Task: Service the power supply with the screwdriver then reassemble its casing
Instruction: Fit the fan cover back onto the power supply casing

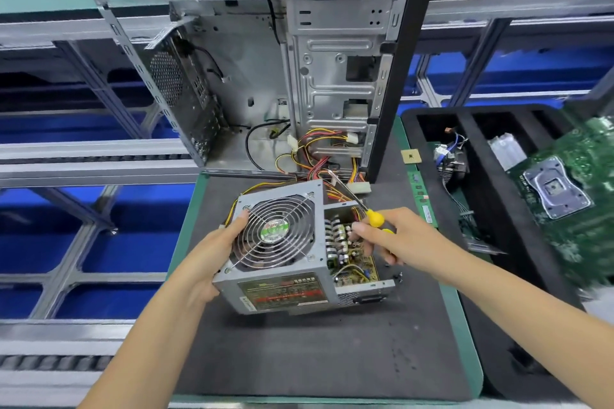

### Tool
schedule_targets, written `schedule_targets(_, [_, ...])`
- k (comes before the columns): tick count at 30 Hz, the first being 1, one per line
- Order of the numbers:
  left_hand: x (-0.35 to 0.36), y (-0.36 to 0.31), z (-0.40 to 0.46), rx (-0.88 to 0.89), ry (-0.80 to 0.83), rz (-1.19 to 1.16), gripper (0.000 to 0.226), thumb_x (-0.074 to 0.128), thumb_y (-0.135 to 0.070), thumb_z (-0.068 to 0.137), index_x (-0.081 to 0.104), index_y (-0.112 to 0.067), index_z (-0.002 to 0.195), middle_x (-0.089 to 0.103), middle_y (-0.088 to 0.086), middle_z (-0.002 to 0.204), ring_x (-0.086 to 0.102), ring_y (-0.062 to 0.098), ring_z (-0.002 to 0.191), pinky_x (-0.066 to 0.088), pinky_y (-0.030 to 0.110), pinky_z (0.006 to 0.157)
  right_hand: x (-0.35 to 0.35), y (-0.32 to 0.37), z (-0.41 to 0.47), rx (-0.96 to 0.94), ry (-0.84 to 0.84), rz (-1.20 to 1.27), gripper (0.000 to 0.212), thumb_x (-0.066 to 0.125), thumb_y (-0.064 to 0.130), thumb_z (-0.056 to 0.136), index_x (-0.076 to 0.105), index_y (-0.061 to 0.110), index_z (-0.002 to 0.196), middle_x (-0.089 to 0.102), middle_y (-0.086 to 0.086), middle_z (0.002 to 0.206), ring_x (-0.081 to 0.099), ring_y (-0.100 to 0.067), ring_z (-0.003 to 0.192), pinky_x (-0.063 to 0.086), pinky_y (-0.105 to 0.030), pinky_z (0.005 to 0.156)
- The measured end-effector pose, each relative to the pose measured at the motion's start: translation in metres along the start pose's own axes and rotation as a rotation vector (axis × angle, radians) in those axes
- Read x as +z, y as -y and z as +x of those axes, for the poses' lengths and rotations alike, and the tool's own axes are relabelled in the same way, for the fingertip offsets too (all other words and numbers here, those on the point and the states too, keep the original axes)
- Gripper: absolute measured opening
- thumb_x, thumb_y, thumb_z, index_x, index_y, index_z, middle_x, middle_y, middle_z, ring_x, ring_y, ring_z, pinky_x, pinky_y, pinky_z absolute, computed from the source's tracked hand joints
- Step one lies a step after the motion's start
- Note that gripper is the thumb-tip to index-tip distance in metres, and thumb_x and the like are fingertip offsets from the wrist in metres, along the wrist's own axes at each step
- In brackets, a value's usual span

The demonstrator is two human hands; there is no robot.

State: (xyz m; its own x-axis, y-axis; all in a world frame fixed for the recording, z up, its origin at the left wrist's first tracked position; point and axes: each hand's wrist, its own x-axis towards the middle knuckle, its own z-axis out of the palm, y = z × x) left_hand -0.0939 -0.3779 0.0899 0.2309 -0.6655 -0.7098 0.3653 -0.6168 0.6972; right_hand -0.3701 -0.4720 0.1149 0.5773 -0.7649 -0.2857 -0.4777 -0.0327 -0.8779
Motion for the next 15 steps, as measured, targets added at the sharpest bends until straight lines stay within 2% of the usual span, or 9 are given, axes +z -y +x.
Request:
schedule_targets(2, [-0.01,0.0,0.003,-0.04,0.001,-0.064,0.054,0.062,-0.051,0.087,0.062,-0.014,0.126,0.07,0.012,0.117,0.073,0.027,0.09,0.06,0.039,0.071,0.0,-0.004,-0.003,0.01,-0.006,0.01,0.027,0.056,0.042,0.091,0.07,0.02,0.086,0.069,-0.001,0.069,0.046,-0.01,0.043,0.037,-0.017,0.042])
schedule_targets(5, [-0.023,0.0,0.007,-0.055,0.016,-0.138,0.038,0.067,-0.046,0.078,0.078,-0.015,0.097,0.075,0.013,0.098,0.074,0.027,0.074,0.061,0.041,0.062,-0.001,-0.011,-0.008,0.027,0.001,0.016,0.03,0.056,0.042,0.091,0.07,0.017,0.085,0.07,-0.003,0.069,0.046,-0.011,0.043,0.037,-0.017,0.041])
schedule_targets(7, [-0.032,0.0,0.01,-0.061,0.016,-0.178,0.031,0.069,-0.044,0.073,0.081,-0.016,0.08,0.076,0.012,0.089,0.074,0.027,0.071,0.06,0.04,0.056,-0.002,-0.015,-0.011,0.029,0.018,0.002,0.03,0.056,0.041,0.092,0.071,0.017,0.085,0.069,-0.002,0.067,0.046,-0.011,0.044,0.037,-0.017,0.042])
schedule_targets(11, [-0.046,0.004,0.017,-0.053,0.011,-0.244,0.032,0.07,-0.043,0.073,0.08,-0.014,0.083,0.076,0.011,0.091,0.074,0.027,0.074,0.06,0.039,0.062,-0.002,-0.014,-0.013,0.012,0.052,-0.05,0.016,0.062,0.033,0.09,0.071,0.02,0.086,0.07,0.003,0.069,0.049,-0.011,0.045,0.04,-0.019,0.045])
schedule_targets(13, [-0.048,0.006,0.018,-0.055,0.029,-0.261,0.034,0.071,-0.044,0.074,0.081,-0.013,0.084,0.076,0.011,0.091,0.074,0.027,0.074,0.06,0.039,0.062,0.004,-0.007,-0.01,-0.01,0.117,-0.028,0.008,0.064,0.023,0.089,0.072,0.019,0.092,0.068,0.012,0.064,0.052,-0.01,0.044,0.042,-0.019,0.045])
schedule_targets(15, [-0.05,0.009,0.019,-0.053,0.039,-0.267,0.035,0.07,-0.045,0.075,0.081,-0.013,0.084,0.076,0.011,0.09,0.074,0.027,0.074,0.06,0.04,0.062,0.016,0.006,-0.006,-0.023,0.216,0.057,0.016,0.058,0.011,0.092,0.069,0.016,0.104,0.07,0.018,0.072,0.058,-0.01,0.045,0.043,-0.017,0.043])
